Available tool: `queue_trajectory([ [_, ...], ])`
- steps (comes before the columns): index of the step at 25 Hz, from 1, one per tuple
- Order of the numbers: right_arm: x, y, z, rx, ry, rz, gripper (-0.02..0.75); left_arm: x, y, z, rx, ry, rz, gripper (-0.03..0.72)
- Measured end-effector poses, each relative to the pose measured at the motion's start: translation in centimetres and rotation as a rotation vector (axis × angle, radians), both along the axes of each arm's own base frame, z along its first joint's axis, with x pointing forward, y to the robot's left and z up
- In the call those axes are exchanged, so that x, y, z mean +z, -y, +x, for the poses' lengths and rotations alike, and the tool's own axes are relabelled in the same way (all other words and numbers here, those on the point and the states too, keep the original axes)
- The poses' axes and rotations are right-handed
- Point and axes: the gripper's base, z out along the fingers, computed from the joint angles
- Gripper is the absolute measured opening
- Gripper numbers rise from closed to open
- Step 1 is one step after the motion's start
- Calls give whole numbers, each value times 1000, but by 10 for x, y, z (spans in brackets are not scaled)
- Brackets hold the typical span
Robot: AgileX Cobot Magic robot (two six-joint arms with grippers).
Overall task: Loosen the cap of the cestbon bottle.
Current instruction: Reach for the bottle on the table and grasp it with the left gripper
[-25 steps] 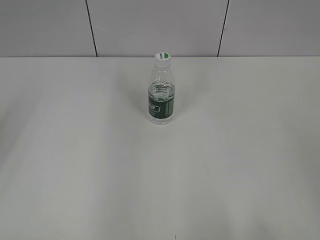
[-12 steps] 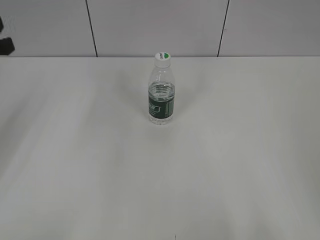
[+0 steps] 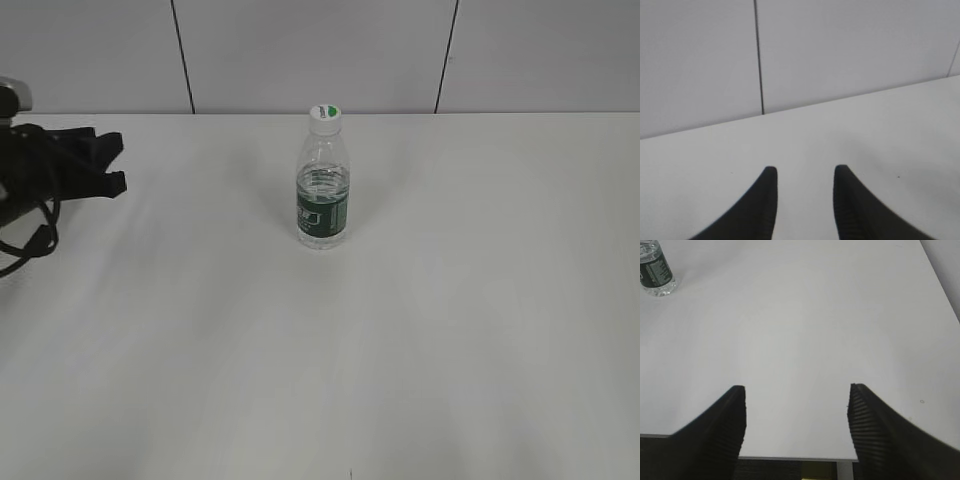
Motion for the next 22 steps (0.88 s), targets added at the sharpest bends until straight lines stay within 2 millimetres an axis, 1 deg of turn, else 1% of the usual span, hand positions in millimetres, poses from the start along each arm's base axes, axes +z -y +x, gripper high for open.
queue_trajectory([
  [3,0,0,0,0,0,0,489,-12,5,15,-67,-16,-1,240],
  [6,0,0,0,-1,0,-1,489,-14,12,29,-157,-1,13,239],
  [12,0,0,0,-1,0,-1,489,-4,23,71,-323,41,42,239],
  [15,0,0,0,-1,0,-1,489,0,32,84,-454,42,39,239],
  [19,0,0,0,-1,0,-1,489,2,43,85,-660,45,26,239],
  [22,0,0,0,-1,0,-1,489,-1,48,79,-791,31,9,239],
])
